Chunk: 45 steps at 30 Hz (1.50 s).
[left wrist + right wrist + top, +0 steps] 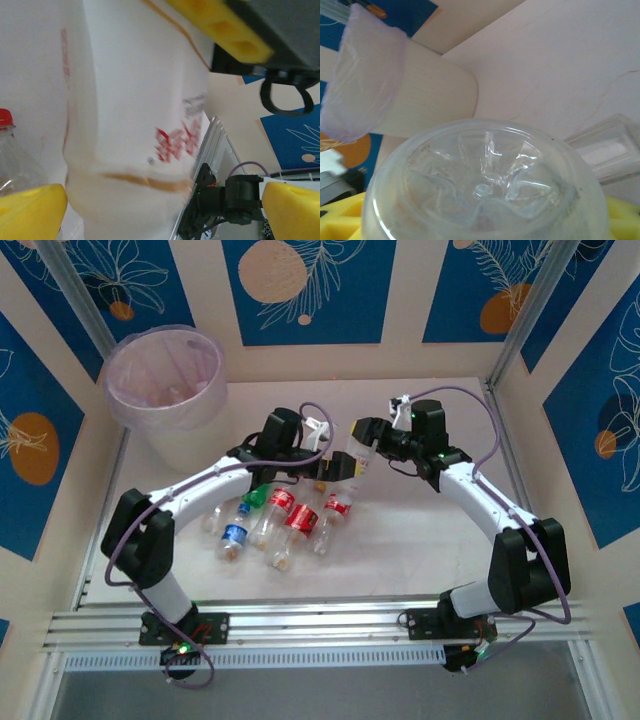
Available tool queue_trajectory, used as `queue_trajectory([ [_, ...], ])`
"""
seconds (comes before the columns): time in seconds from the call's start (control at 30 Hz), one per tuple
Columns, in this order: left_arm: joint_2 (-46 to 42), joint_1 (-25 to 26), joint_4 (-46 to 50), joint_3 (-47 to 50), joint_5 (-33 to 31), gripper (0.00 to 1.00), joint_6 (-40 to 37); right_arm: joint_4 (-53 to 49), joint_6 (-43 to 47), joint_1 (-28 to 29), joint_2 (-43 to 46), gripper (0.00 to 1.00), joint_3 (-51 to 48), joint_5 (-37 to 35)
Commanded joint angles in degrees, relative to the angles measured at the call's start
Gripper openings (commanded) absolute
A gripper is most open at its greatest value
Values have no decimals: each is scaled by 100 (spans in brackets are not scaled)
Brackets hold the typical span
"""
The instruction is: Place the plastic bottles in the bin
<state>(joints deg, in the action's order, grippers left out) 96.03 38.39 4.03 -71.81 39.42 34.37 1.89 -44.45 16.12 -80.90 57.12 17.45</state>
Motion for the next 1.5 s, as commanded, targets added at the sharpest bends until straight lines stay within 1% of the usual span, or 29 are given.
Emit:
queue_trajectory([
  [0.0,168,30,14,-282,-167,100,-180,291,-195,176,0,63,22,601],
  [0.1,188,33,90,-351,-390,100,-313,203,-177,218,3,63,45,594],
  [0.23,192,33,-51,-318,-422,99,-264,190,-186,225,5,63,49,615],
  [0.33,181,31,-133,-268,-418,85,-212,211,-210,225,-5,63,53,617],
  [0.4,175,28,-227,-218,-391,80,-146,232,-231,234,-14,63,54,628],
  [0.43,163,30,-264,-203,-388,75,-116,238,-234,232,-19,63,53,641],
  [0.53,164,35,-280,-204,-374,64,-102,195,-225,229,-23,64,62,628],
  [0.6,153,29,-263,-208,-369,62,-101,71,-175,224,-22,69,105,603],
  [0.7,157,19,-222,-204,-412,61,-136,-167,-89,170,0,83,212,626],
  [0.77,165,19,-193,-200,-426,61,-159,-413,9,96,9,90,326,670],
  [0.83,173,15,-137,-193,-459,60,-194,-641,112,4,73,93,395,632],
  [0.97,120,-30,36,-200,-541,58,-331,-965,289,-284,388,95,369,504],
  [1.1,22,-203,344,-332,-623,52,-525,-1294,434,-614,854,95,250,416],
  [1.17,12,-349,650,-573,-620,48,-636,-1481,532,-742,1045,95,184,320],
  [1.23,17,-526,1106,-976,-624,46,-917,-1647,607,-862,1230,95,80,227],
  [1.37,187,-907,2366,-2320,-716,44,-1728,-1886,693,-967,1465,95,-149,125],
  [1.47,323,-1318,2936,-3328,-786,38,-1924,-2003,717,-942,1580,95,-299,25],
])
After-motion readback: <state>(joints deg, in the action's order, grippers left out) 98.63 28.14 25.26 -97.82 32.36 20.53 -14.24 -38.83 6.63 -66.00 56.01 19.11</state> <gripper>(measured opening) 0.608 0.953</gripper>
